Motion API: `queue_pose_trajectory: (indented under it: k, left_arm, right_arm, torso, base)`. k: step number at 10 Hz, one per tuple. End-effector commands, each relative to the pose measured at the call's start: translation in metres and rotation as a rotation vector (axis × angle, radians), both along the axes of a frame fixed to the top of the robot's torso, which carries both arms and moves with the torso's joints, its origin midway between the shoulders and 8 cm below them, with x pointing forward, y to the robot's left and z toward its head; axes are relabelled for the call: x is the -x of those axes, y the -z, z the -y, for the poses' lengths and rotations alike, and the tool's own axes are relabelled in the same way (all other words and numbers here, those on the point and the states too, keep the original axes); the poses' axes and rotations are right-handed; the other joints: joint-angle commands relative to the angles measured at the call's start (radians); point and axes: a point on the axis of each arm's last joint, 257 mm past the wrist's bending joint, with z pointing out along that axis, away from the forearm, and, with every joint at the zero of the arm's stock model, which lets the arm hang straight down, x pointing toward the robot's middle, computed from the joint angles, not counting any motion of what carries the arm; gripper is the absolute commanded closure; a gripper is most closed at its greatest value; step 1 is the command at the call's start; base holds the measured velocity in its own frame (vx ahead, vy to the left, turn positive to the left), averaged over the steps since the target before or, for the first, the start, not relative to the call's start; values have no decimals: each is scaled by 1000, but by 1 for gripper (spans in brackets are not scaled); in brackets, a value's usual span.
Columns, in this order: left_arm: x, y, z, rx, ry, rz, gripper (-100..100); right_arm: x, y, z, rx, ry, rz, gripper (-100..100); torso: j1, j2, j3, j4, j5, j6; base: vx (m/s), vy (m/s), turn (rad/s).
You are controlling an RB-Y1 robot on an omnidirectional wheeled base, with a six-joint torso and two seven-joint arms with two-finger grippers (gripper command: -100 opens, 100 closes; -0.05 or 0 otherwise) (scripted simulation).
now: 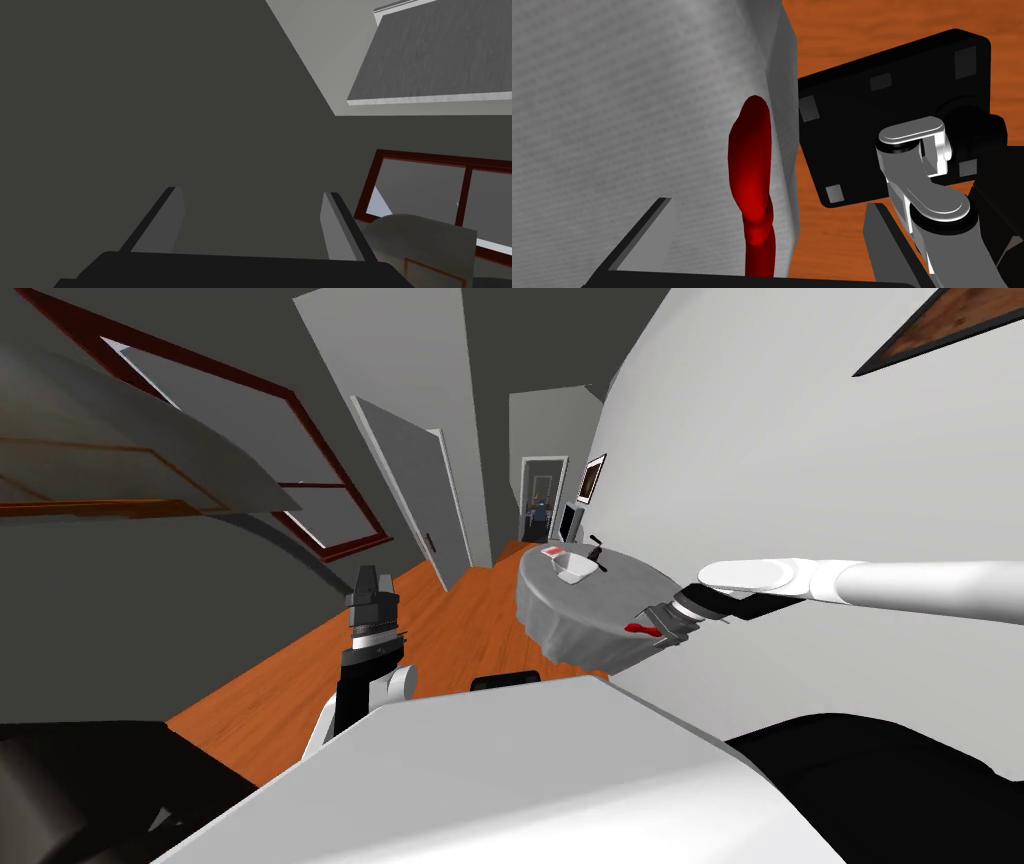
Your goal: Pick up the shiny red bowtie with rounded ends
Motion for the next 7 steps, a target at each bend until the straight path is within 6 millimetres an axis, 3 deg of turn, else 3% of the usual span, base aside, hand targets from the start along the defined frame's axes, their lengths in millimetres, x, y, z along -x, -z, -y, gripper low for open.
queue_pose_trajectory:
  k: [1,5,7]
  left_arm:
    - [0,0,0,0,0,0,0]
    - [0,0,0,0,0,0,0]
    - [0,0,0,0,0,0,0]
  right_arm:
    - [1,0,-2,-1,-10,0,-100]
    - [-3,4,-19,1,-113,5,-100]
    - [-5,6,-28,3,-165,10,-100]
  torso:
    - [0,0,0,0,0,0]
    - [-4,10,6,2,-1,-1]
    - [-2,3,2,1,-1,1]
  base:
    - [36,20,-71]
    - [81,15,-211]
    - [177,50,-325]
